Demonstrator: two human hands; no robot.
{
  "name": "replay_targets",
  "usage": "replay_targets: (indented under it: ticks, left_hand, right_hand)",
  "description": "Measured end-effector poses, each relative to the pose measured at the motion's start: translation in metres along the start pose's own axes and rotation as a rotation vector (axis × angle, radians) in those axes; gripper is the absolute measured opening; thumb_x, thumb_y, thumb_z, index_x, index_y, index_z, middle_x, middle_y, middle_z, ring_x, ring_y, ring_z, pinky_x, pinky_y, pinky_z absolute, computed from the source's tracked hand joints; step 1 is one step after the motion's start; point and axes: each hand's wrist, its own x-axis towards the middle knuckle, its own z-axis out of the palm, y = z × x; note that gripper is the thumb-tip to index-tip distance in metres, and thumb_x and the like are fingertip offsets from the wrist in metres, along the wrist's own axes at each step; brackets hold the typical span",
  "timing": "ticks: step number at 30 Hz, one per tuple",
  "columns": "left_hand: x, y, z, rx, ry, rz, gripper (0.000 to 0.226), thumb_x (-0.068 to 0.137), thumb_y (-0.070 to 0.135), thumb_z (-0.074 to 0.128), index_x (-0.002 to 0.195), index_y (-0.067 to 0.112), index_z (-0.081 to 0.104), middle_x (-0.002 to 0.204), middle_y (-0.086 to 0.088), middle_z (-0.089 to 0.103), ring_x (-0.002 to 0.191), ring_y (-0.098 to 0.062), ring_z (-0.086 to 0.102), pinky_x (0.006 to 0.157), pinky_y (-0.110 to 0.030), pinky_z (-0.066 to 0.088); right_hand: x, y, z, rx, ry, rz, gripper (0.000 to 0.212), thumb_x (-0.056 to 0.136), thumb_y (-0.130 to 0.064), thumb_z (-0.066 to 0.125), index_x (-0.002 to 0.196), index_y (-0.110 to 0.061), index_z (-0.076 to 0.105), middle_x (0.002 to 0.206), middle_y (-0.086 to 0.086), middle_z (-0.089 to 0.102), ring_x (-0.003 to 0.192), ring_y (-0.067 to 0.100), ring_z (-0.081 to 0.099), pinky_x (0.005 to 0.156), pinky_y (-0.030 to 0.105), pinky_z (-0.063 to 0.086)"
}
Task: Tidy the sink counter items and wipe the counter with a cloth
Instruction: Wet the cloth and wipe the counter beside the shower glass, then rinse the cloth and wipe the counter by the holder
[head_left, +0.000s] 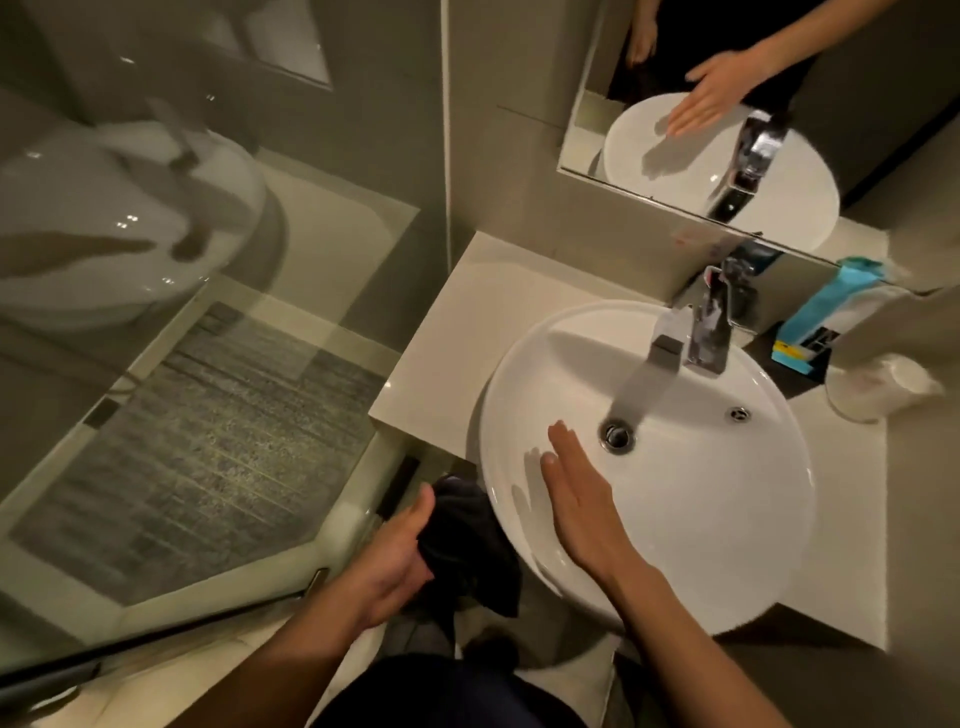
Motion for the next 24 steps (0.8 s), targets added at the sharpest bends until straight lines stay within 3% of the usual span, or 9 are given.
replay_targets:
  ticks: [3,5,7,9,11,14,18,22,24]
  left_hand:
    - [-0.044,0.001,0.017,-0.258,-0.113,-0.043,0.066,0.100,0.058,0.038,0.137,0.010,0.064,0.143,-0.019,0.061,0.130,-0.034,0.061,0.111,-0.051,0.041]
    - [-0.068,0.006,0.035,-0.306,-0.196,-0.050,0.070,0.100,0.061,0.036,0.134,0.009,0.067,0.146,-0.020,0.058,0.134,-0.036,0.058,0.120,-0.052,0.031]
    - [-0.082,0.009,0.059,-0.285,-0.288,-0.058,0.073,0.101,0.064,0.033,0.134,0.009,0.067,0.148,-0.020,0.056,0.137,-0.036,0.055,0.122,-0.052,0.027]
    - [-0.088,0.010,0.087,-0.224,-0.380,-0.064,0.072,0.100,0.065,0.032,0.133,0.013,0.068,0.148,-0.018,0.057,0.138,-0.034,0.053,0.122,-0.050,0.028]
    - [-0.089,0.012,0.119,-0.174,-0.455,-0.078,0.069,0.100,0.066,0.035,0.132,0.016,0.069,0.149,-0.017,0.057,0.139,-0.034,0.053,0.121,-0.049,0.030]
    - [-0.085,0.010,0.162,-0.111,-0.545,-0.100,0.063,0.095,0.062,0.052,0.133,0.015,0.069,0.151,-0.017,0.054,0.141,-0.035,0.050,0.121,-0.050,0.033]
    - [-0.070,0.000,0.205,0.061,-0.715,-0.086,0.054,0.075,0.025,0.089,0.124,0.006,0.073,0.138,-0.023,0.064,0.126,-0.037,0.064,0.105,-0.050,0.053]
    - [-0.045,-0.001,0.245,0.263,-0.793,-0.115,0.048,0.092,-0.003,0.061,0.140,-0.003,0.055,0.143,-0.031,0.056,0.130,-0.045,0.058,0.104,-0.052,0.052]
    - [-0.028,0.000,0.263,0.317,-0.800,-0.142,0.054,0.092,-0.009,0.056,0.145,-0.005,0.048,0.144,-0.033,0.053,0.132,-0.047,0.055,0.107,-0.053,0.050]
  right_hand:
    - [-0.055,0.006,-0.016,0.166,-0.024,0.133,0.048,0.107,-0.049,0.034,0.151,-0.034,0.045,0.156,-0.016,0.042,0.145,0.004,0.037,0.122,0.027,0.022]
    - [-0.081,0.009,-0.026,0.209,-0.062,0.223,0.044,0.103,-0.057,0.035,0.135,-0.041,0.060,0.148,-0.011,0.055,0.139,0.010,0.048,0.121,0.037,0.032]
    - [-0.099,0.005,-0.040,0.469,-0.092,0.316,0.050,0.094,-0.070,0.041,0.109,-0.039,0.077,0.125,-0.008,0.073,0.122,0.013,0.064,0.109,0.039,0.046]
    - [-0.116,-0.002,-0.057,0.817,-0.140,0.395,0.052,0.092,-0.066,0.047,0.091,-0.026,0.081,0.100,-0.005,0.080,0.101,0.014,0.073,0.090,0.033,0.052]
    - [-0.131,-0.004,-0.072,1.081,-0.134,0.378,0.044,0.082,-0.058,0.065,0.097,-0.019,0.080,0.098,0.005,0.081,0.096,0.023,0.075,0.082,0.036,0.055]
    - [-0.151,0.001,-0.092,1.333,-0.047,0.237,0.071,0.057,-0.050,0.094,0.112,-0.008,0.078,0.119,0.018,0.074,0.105,0.032,0.074,0.079,0.039,0.062]
    - [-0.167,0.018,-0.126,1.181,0.160,0.178,0.040,0.094,-0.023,0.064,0.128,-0.001,0.065,0.129,0.023,0.068,0.119,0.035,0.067,0.105,0.049,0.052]
    - [-0.174,0.039,-0.152,1.176,0.287,0.168,0.037,0.098,-0.017,0.061,0.131,0.000,0.062,0.128,0.024,0.068,0.119,0.039,0.067,0.100,0.050,0.055]
    - [-0.172,0.047,-0.162,1.217,0.357,0.181,0.035,0.099,-0.015,0.059,0.132,-0.001,0.061,0.128,0.024,0.068,0.119,0.040,0.066,0.102,0.054,0.053]
